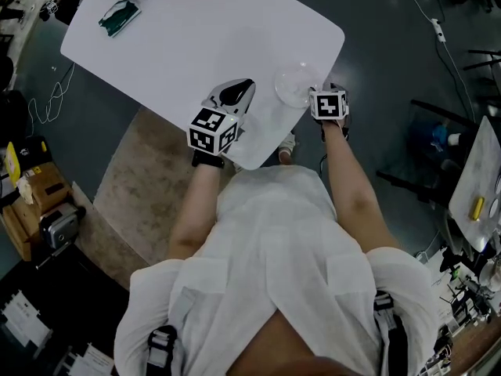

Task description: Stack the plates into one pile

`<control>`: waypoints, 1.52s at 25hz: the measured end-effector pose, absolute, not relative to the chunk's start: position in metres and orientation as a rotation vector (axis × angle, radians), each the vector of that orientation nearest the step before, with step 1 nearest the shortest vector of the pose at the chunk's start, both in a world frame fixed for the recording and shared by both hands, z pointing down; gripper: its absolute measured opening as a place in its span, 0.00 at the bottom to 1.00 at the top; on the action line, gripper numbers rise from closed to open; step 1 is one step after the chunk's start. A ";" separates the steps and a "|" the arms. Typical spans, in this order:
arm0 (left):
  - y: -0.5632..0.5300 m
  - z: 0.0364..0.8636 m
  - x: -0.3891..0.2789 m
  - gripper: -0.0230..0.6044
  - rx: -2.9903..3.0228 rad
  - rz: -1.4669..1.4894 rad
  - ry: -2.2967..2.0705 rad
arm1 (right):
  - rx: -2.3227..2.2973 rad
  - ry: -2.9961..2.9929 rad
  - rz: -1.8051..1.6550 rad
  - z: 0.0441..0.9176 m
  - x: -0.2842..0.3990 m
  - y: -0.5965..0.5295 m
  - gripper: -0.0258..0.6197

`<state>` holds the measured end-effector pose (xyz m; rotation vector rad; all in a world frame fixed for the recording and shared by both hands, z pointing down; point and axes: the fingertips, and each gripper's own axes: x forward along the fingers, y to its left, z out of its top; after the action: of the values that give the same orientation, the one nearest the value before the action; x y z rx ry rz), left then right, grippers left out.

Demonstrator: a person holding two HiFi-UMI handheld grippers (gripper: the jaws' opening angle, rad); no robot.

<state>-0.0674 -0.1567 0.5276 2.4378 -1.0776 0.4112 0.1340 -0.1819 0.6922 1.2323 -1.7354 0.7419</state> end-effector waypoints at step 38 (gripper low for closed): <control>-0.148 0.519 -0.077 0.07 2.424 0.375 -1.165 | 1.313 -2.194 0.877 0.598 0.089 -0.195 0.10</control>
<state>-0.0774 -0.1482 0.5191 2.4236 -1.1651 0.3750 0.0889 -0.1950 0.5978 1.3127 -2.1935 0.8769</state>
